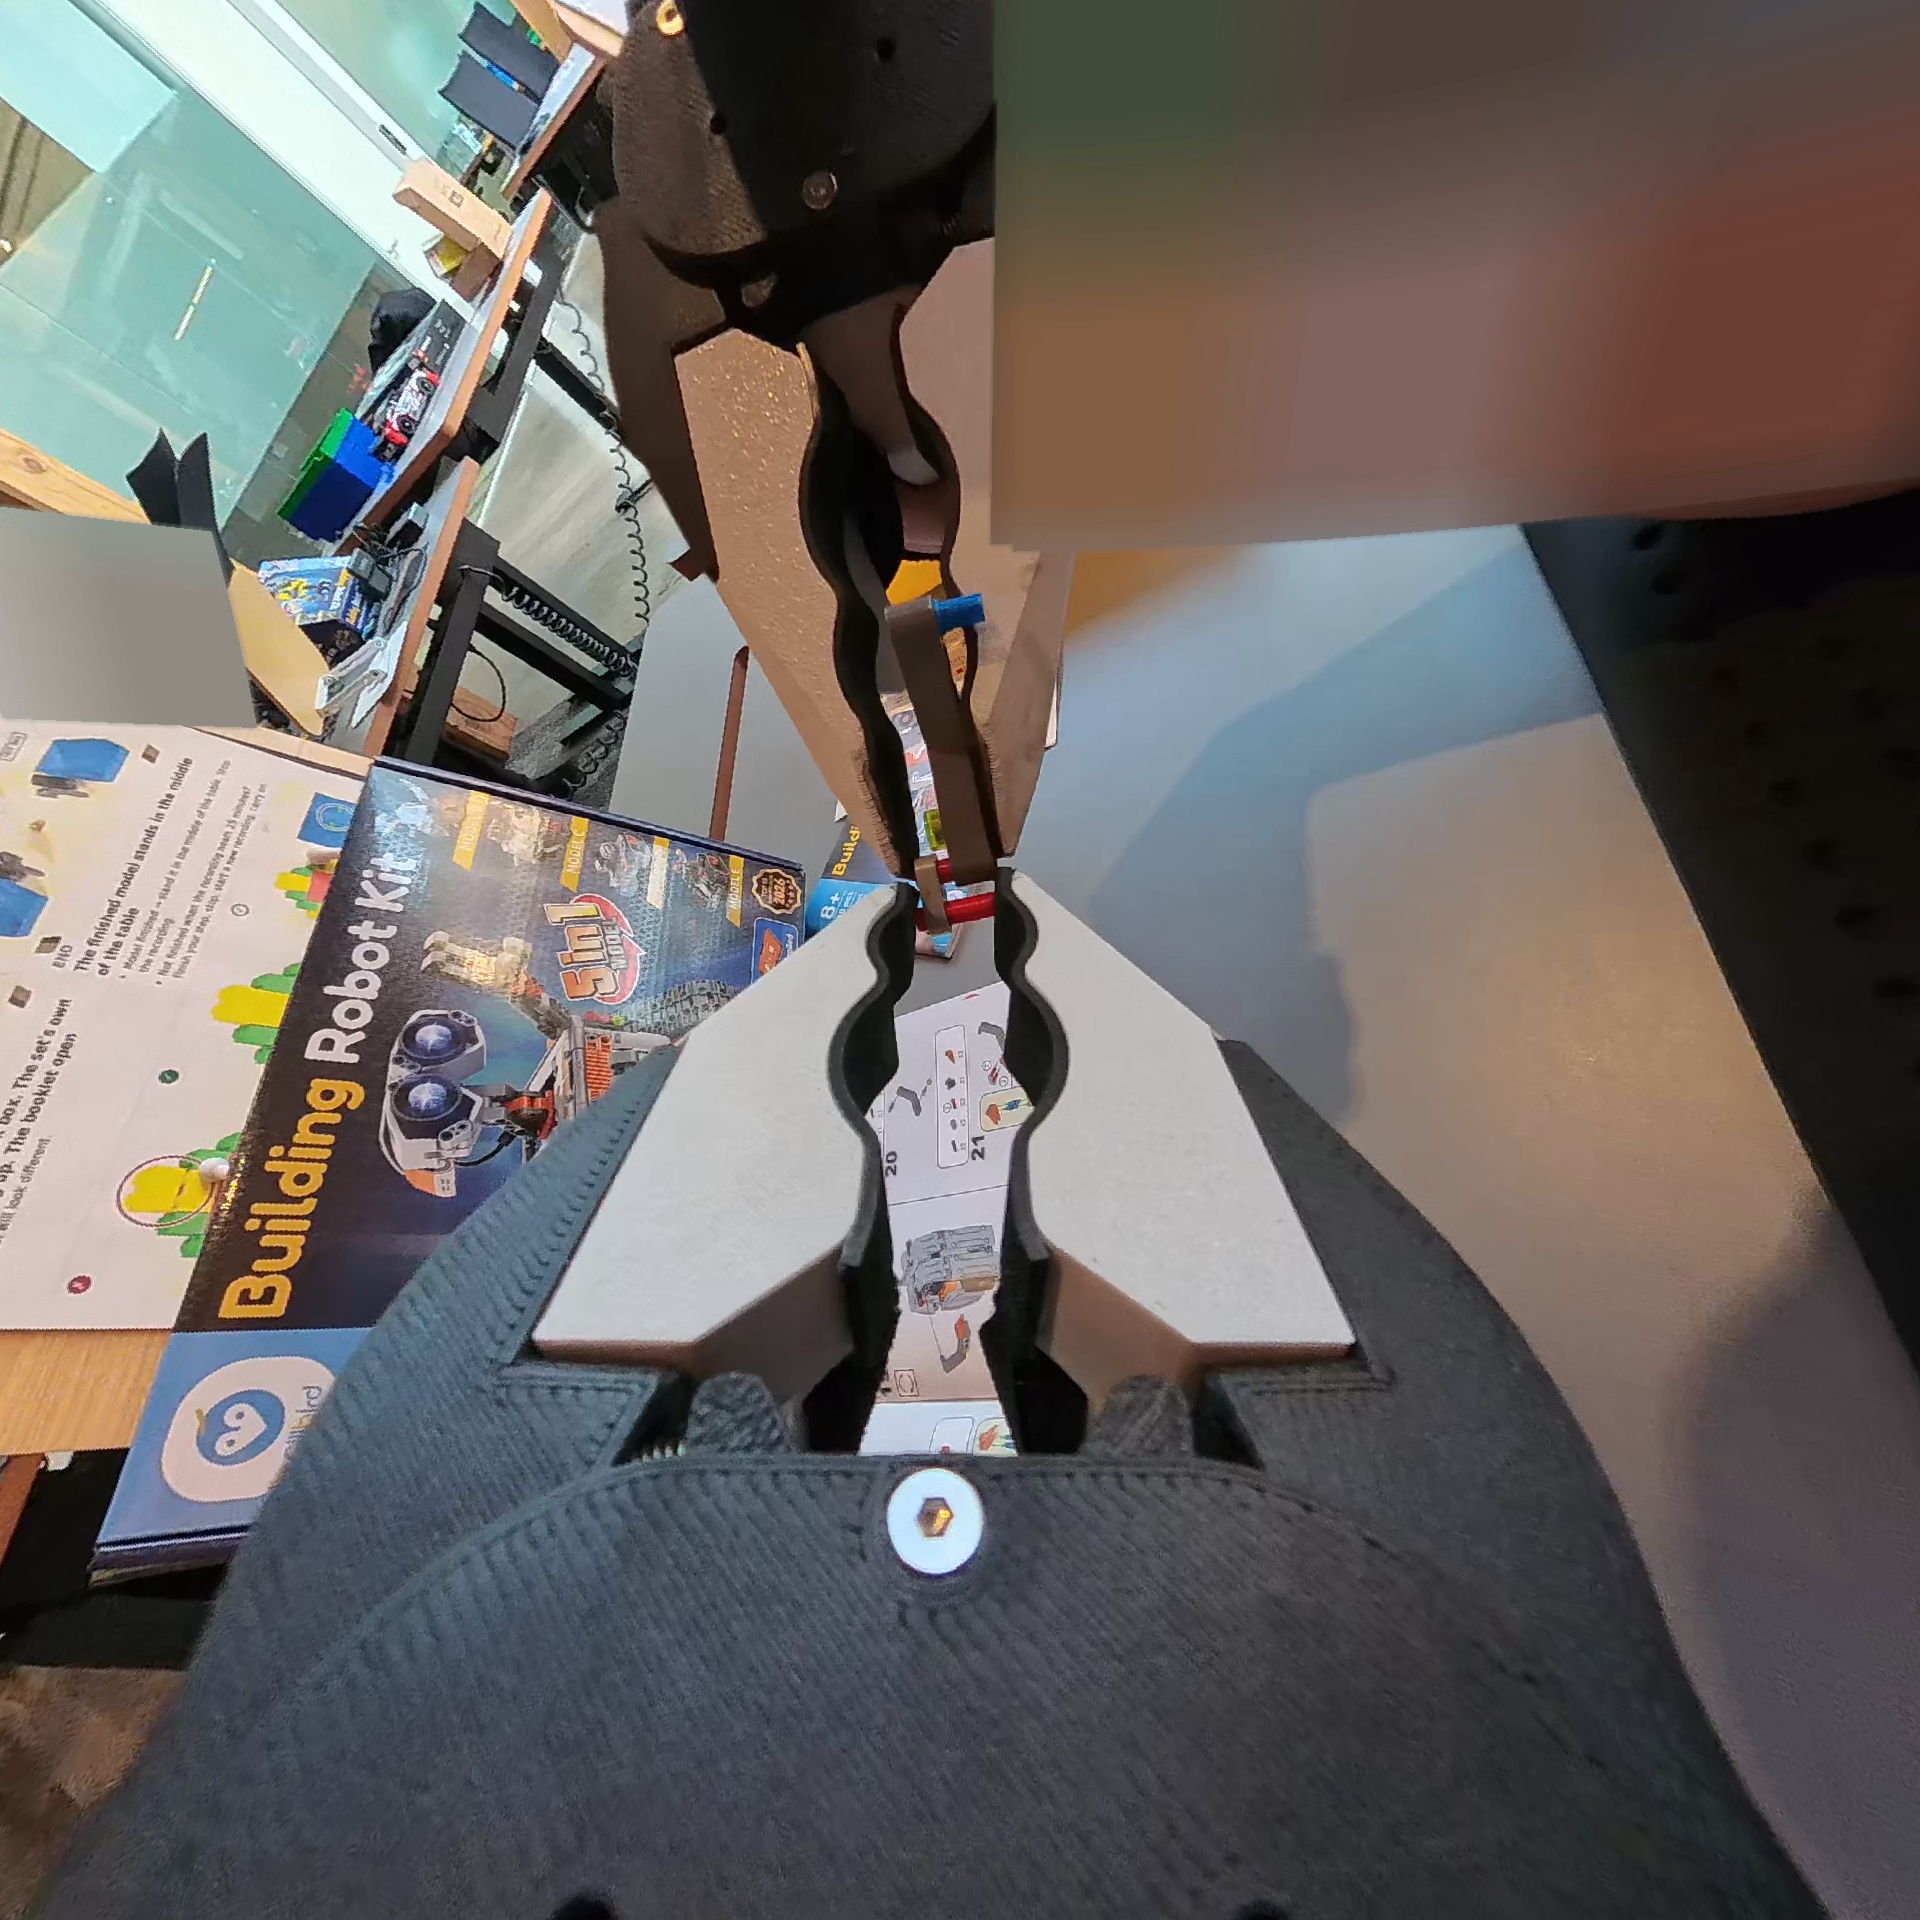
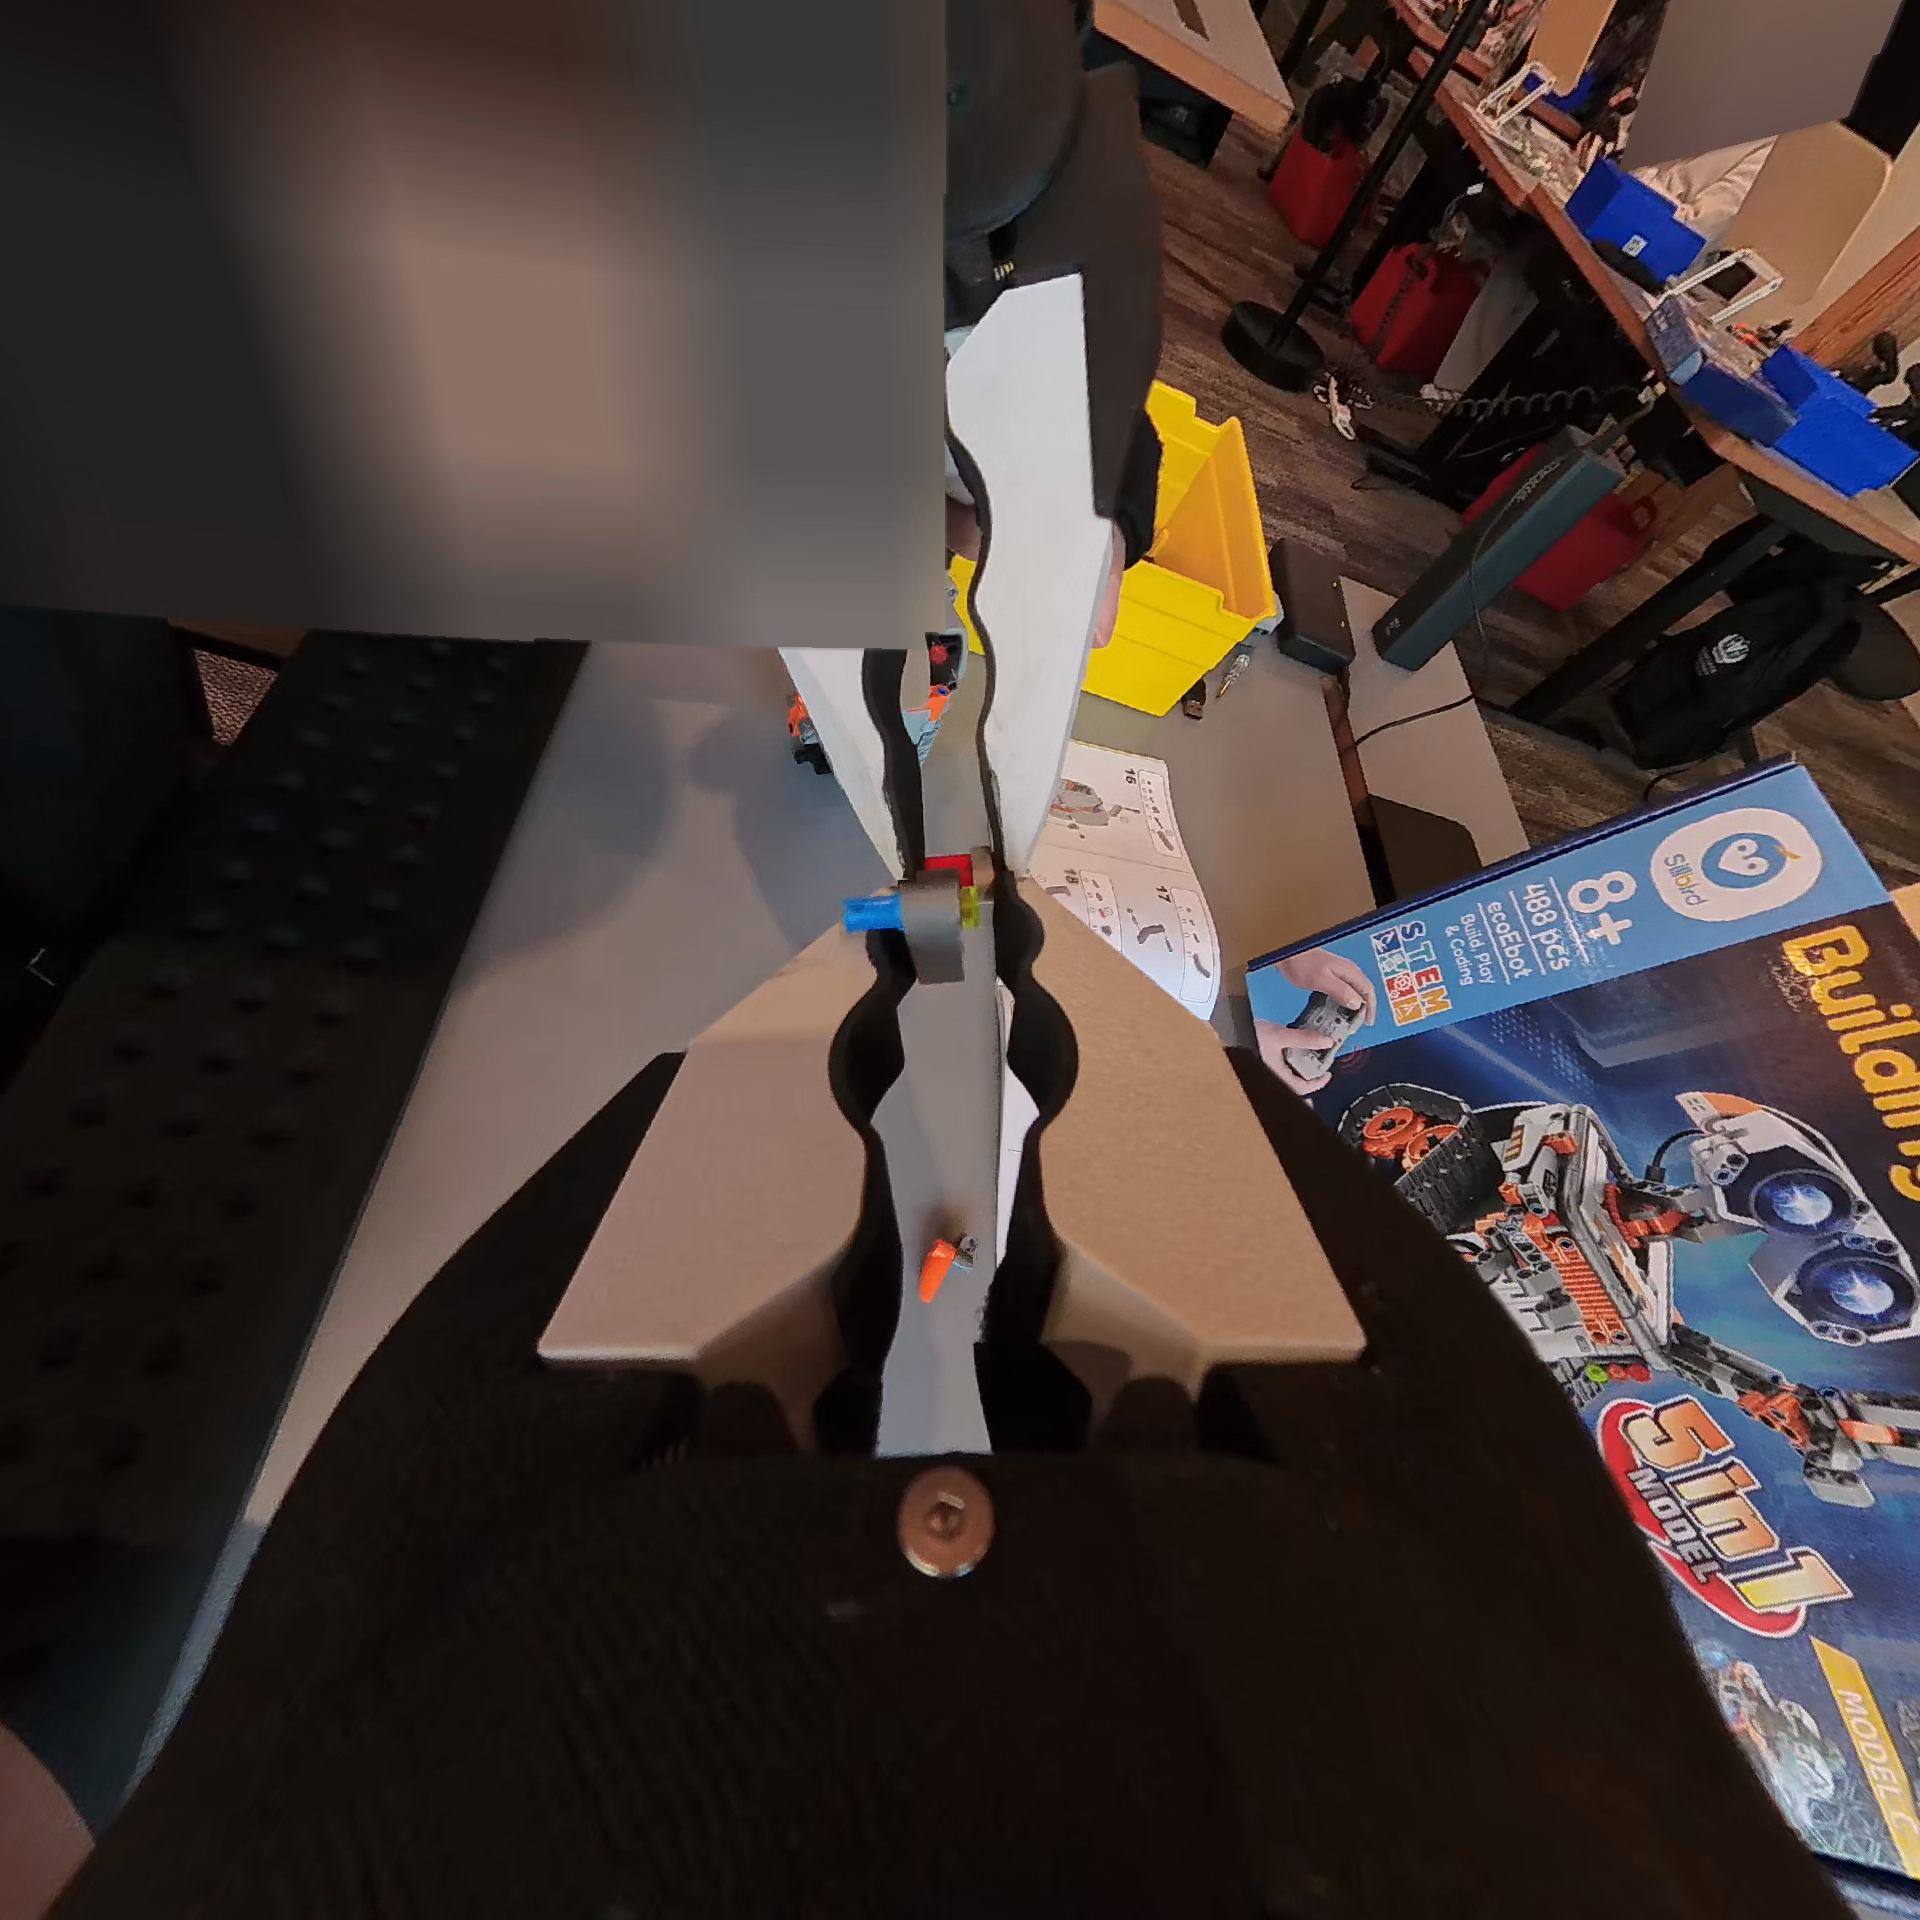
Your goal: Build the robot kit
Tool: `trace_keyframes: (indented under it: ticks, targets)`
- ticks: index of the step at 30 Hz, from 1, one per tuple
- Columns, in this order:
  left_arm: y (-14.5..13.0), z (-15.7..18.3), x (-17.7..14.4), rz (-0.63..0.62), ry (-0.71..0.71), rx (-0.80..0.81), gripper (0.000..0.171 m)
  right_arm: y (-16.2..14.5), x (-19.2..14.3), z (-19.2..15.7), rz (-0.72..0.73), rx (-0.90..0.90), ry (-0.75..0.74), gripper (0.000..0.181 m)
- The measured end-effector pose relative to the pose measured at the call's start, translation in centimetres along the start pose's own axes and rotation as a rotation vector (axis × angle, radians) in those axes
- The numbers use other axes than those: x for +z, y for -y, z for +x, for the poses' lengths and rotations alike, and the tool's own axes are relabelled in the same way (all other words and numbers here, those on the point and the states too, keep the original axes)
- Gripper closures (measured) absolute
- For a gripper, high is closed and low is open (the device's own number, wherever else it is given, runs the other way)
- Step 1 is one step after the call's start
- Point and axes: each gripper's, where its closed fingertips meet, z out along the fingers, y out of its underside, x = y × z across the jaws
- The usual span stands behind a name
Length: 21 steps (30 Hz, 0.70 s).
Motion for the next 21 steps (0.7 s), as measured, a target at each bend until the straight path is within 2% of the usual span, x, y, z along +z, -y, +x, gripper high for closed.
trace_keyframes:
  ticks: [9,15,21]
  targets:
    - [-0.33,0.15,0.30,-0.019,-0.008,0.011,0.159,-0.52,0.10,-0.01,-0.024,-0.001,0.004,0.166]
    - [-0.42,-0.36,0.54,-0.007,0.001,-0.105,0.157,-0.79,-0.09,0.50,-0.041,0.013,-0.023,0.166]
    - [-0.14,-0.53,0.06,0.020,0.003,-0.124,0.161,-0.85,-0.17,0.55,-0.041,0.030,-0.021,0.166]
